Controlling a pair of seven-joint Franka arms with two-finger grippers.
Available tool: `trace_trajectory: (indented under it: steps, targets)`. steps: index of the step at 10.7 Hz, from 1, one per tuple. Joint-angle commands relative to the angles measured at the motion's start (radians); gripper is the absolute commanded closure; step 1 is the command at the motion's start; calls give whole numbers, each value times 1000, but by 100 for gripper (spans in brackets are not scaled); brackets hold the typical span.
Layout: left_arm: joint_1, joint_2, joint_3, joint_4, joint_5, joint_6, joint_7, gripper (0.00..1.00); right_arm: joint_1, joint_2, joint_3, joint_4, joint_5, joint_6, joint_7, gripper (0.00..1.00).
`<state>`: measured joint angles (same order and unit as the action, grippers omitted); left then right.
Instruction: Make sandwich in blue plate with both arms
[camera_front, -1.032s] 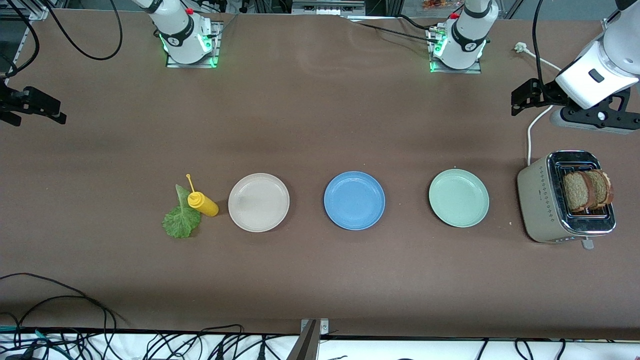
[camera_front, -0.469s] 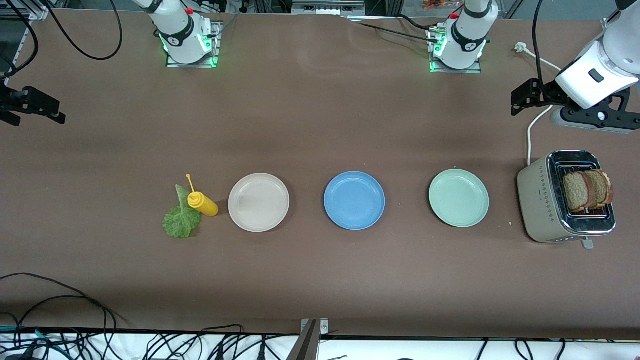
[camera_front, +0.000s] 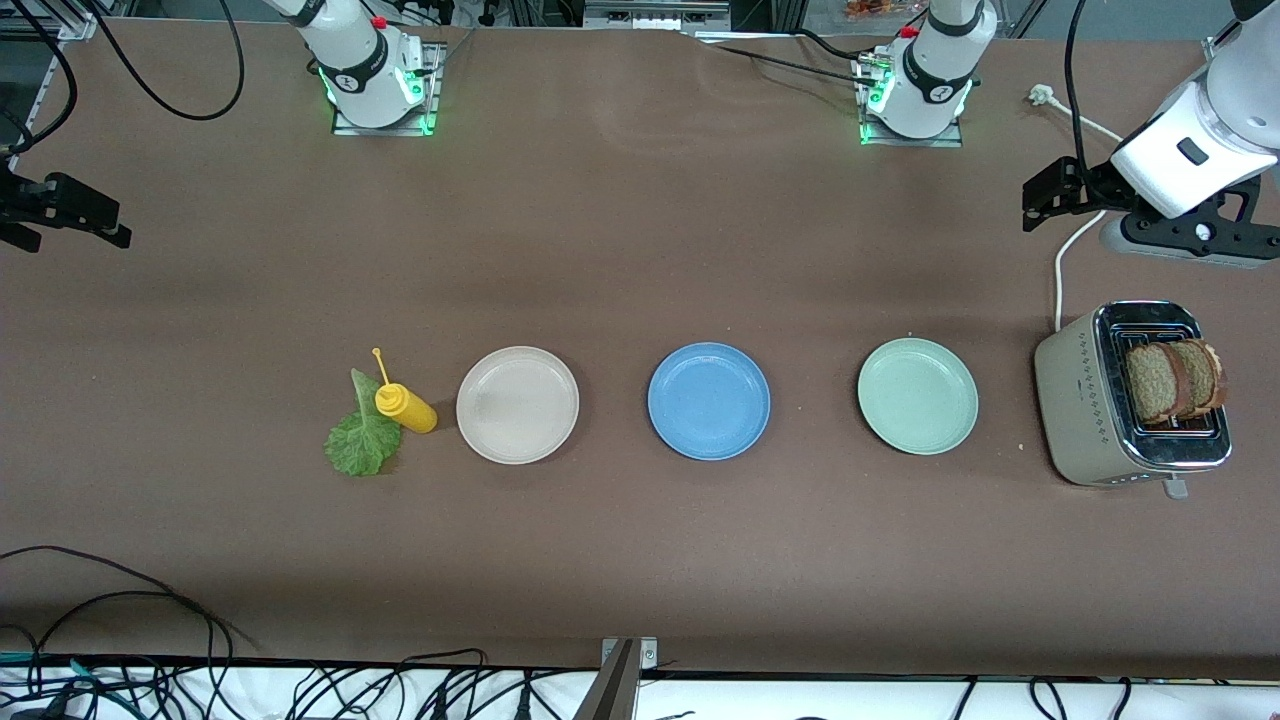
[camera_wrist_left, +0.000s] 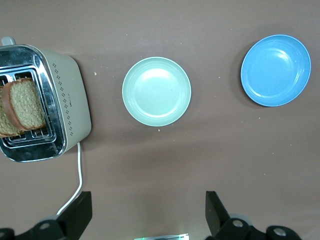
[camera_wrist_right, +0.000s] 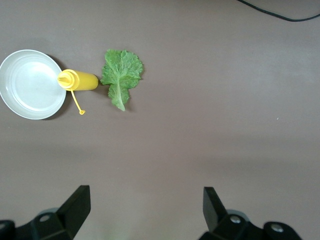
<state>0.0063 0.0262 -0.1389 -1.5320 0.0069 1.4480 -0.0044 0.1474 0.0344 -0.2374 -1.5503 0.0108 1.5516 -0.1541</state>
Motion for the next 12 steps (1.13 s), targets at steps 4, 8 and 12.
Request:
trace_trajectory:
  steps: [4,8,12]
  targets:
    - [3,9,-1,30,-5,-21,18,0,-2,5,0,21,15,-19,-15,0]
    - [12,43,9,30,4,-17,23,0,-2,5,-2,21,15,-18,-15,0]
    - [119,99,18,32,-1,49,23,0,-2,5,-2,21,15,-19,-15,0]
